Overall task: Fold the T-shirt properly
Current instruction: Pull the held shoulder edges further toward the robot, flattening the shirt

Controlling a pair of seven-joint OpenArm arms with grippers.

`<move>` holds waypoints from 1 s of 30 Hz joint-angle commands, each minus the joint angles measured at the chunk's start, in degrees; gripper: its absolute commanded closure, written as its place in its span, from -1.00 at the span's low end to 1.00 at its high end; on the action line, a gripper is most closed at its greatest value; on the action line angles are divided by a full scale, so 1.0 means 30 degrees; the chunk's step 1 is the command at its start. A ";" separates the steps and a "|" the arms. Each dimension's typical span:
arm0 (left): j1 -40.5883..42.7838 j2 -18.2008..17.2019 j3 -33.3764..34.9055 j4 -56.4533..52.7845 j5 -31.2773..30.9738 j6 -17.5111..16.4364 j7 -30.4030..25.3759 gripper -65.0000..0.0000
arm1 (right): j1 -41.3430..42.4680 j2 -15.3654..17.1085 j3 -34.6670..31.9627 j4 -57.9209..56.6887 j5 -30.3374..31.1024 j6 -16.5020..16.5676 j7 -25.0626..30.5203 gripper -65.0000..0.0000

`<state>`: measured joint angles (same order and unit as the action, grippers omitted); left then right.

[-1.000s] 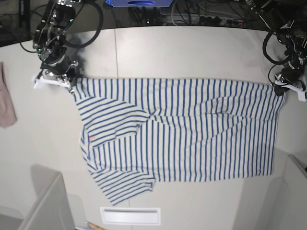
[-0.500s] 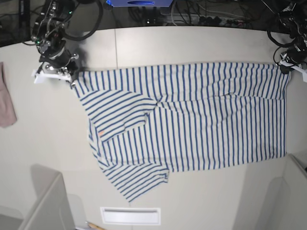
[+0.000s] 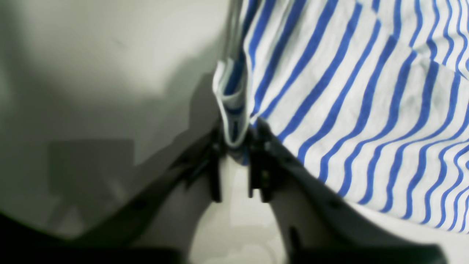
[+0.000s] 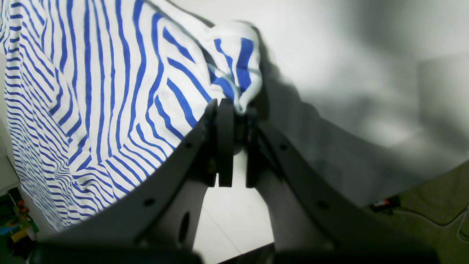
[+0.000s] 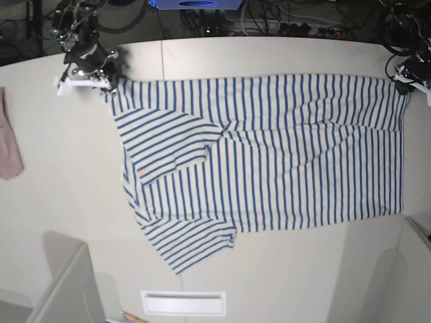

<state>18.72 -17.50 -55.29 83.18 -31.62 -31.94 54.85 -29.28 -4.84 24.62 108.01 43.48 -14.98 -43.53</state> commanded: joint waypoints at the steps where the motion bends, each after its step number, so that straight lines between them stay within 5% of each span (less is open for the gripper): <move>1: 0.0192 -0.0424 -0.0164 0.0655 -0.0201 -0.0121 -0.0247 0.51 | -0.0160 -0.0013 0.0042 0.0379 0.0172 0.0174 0.0224 1.00; 7: 0.0778 -0.0424 -0.0194 0.1300 -0.0260 -0.0121 -0.0276 0.08 | -0.0688 -0.0042 0.0042 0.0496 0.0172 0.0174 0.0312 1.00; 11: 0.0807 -0.0424 -0.0194 0.1271 -0.0201 -0.0121 -0.0276 0.04 | -0.1332 -0.0042 0.0042 0.0877 0.0172 0.0203 0.0341 1.00; 13: 0.0807 -0.0424 -0.0194 0.1271 -0.0201 -0.0121 -0.0276 0.12 | -0.1655 -0.0042 0.0100 0.0965 0.0172 0.0818 0.0341 1.00; 18: 0.1218 -0.0717 -0.0194 0.1271 -0.0172 -0.0121 -0.0276 1.00 | -0.2358 -0.0071 0.0188 0.1024 0.0172 0.1610 0.0341 1.00; 28: 0.1687 -0.0981 -0.0457 0.1505 -0.0172 -0.0121 -0.0276 1.00 | -0.2505 0.0046 0.0071 0.1024 0.0172 0.1639 0.0370 1.00; 30: 0.1833 -0.0952 -0.0633 0.1505 -0.0201 -0.0121 -0.0247 0.80 | -0.2358 0.0046 0.0071 0.1024 0.0143 0.1639 0.0341 1.00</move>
<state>23.70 -19.11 -56.34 86.56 -31.81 -31.97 54.83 -36.32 -4.93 24.73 110.00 43.51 -10.61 -43.11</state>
